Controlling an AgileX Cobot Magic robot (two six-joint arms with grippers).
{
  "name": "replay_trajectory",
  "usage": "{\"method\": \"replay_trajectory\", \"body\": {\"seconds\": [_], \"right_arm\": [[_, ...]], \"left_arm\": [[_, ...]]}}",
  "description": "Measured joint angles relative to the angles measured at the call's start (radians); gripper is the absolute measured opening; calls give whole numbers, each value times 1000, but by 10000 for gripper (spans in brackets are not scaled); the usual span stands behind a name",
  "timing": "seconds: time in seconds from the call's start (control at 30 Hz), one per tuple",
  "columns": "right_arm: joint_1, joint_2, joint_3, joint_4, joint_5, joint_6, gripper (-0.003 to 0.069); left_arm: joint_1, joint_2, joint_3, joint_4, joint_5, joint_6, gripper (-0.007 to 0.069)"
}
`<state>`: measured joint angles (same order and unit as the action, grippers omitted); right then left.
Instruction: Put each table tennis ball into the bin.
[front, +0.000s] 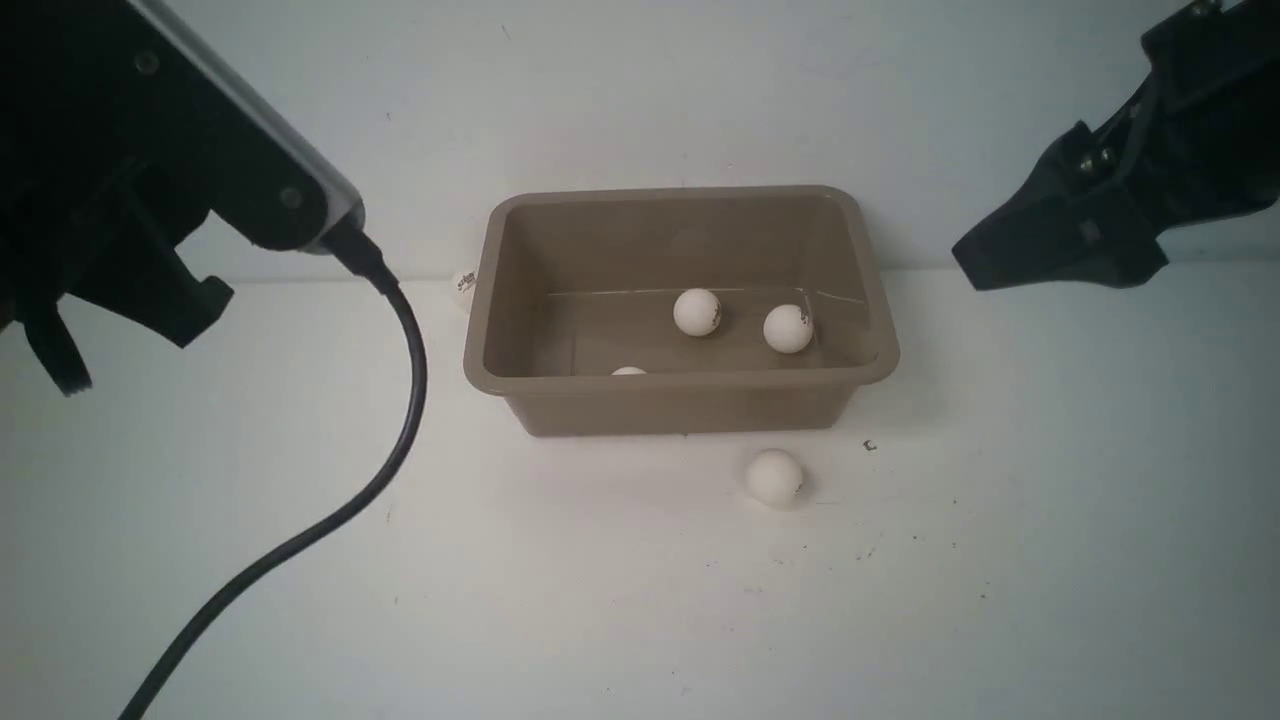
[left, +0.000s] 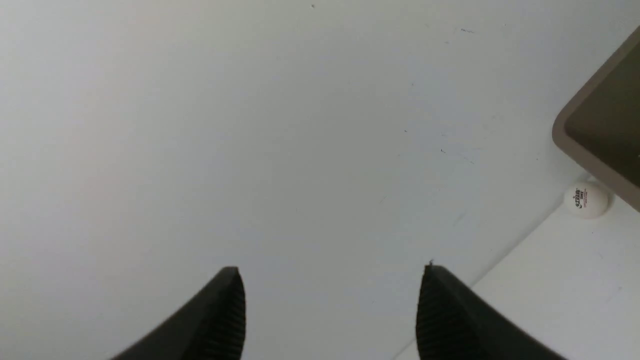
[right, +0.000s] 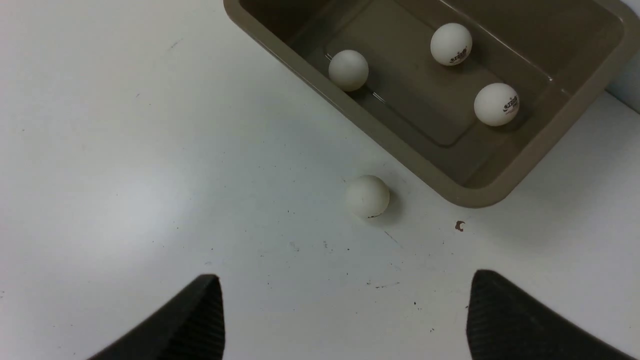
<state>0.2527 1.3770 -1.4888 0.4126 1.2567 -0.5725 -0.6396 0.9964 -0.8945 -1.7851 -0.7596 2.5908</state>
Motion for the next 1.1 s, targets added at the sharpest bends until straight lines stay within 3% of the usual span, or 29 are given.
{"method": "replay_trajectory", "body": {"seconds": [0.3,0.37,0.47,0.53,0.7,0.9,1.1], "right_arm": [[0,0,0,5,0,0,589],[0,0,0,6,0,0,589],[0,0,0,7,0,0,589],[0,0,0,7,0,0,589],[0,0,0,7,0,0,589],[0,0,0,15,0,0,589],[0,0,0,19,0,0,589]], "left_arm": [[0,0,0,2,267,-20,415],[0,1,0,15,439,-28,415],[0,3,0,25,553,-30,415],[0,5,0,29,557,-30,415],[0,11,0,29,359,-30,415],[0,11,0,2,-130,-30,415],[0,11,0,-5,-336,-39,415]]}}
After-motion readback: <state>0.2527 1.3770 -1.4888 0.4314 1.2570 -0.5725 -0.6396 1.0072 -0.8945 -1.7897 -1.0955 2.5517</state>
